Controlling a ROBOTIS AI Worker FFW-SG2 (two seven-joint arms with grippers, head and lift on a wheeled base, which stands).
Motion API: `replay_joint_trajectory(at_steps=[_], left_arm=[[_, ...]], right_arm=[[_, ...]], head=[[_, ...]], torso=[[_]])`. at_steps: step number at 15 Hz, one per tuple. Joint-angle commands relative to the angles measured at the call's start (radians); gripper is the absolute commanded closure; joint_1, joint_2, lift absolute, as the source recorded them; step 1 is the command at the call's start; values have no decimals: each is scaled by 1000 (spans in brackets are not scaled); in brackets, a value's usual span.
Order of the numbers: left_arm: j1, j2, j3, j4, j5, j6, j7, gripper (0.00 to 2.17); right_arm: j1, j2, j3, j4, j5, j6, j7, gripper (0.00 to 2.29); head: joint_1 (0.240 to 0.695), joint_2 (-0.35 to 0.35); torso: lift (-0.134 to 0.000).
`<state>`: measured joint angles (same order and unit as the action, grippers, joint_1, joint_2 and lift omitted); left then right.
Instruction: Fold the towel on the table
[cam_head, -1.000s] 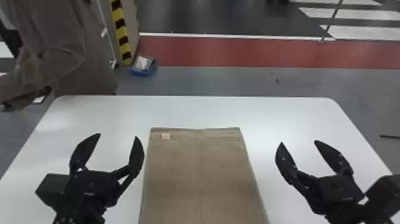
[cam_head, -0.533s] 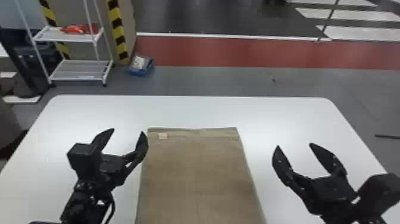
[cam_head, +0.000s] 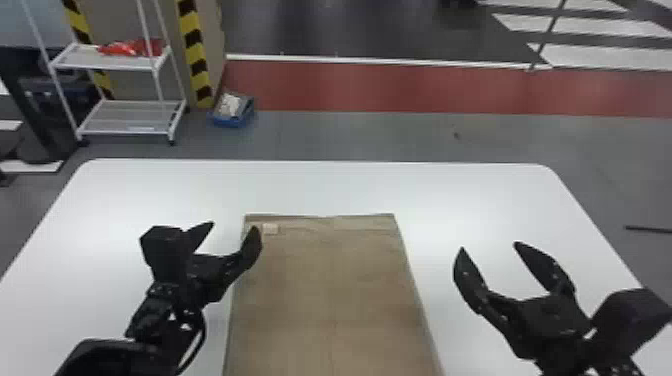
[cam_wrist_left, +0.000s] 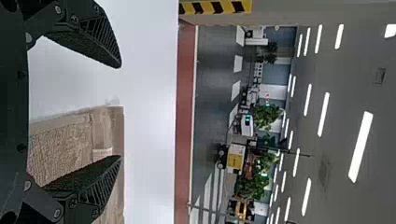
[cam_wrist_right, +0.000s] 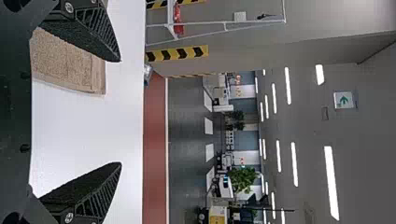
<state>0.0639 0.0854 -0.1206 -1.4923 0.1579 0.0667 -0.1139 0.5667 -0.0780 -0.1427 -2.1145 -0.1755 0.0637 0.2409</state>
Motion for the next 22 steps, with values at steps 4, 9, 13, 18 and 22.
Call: replay_joint_trajectory(at_steps=[4, 9, 13, 18, 22], left_arm=[[-68, -18, -56, 98, 0, -9, 2, 238], [-105, -18, -60, 158, -1, -12, 2, 329], [-127, -16, -50, 204, -1, -12, 2, 333], [-133, -18, -28, 221, 3, -9, -12, 481], [-130, -16, -28, 219, 2, -12, -26, 572]], right_arm=[[1, -14, 8, 2, -18, 0, -2, 93], [-8, -28, 14, 11, -24, 0, -15, 93], [-19, -28, 21, 18, -24, 6, -18, 97], [-25, -28, 25, 25, -24, 9, -18, 97], [-27, -28, 26, 30, -24, 12, -18, 97]], head=[[695, -125], [695, -136], [695, -131], [695, -110], [695, -109]], torso=[[-109], [-109], [-109], [-109], [-109]])
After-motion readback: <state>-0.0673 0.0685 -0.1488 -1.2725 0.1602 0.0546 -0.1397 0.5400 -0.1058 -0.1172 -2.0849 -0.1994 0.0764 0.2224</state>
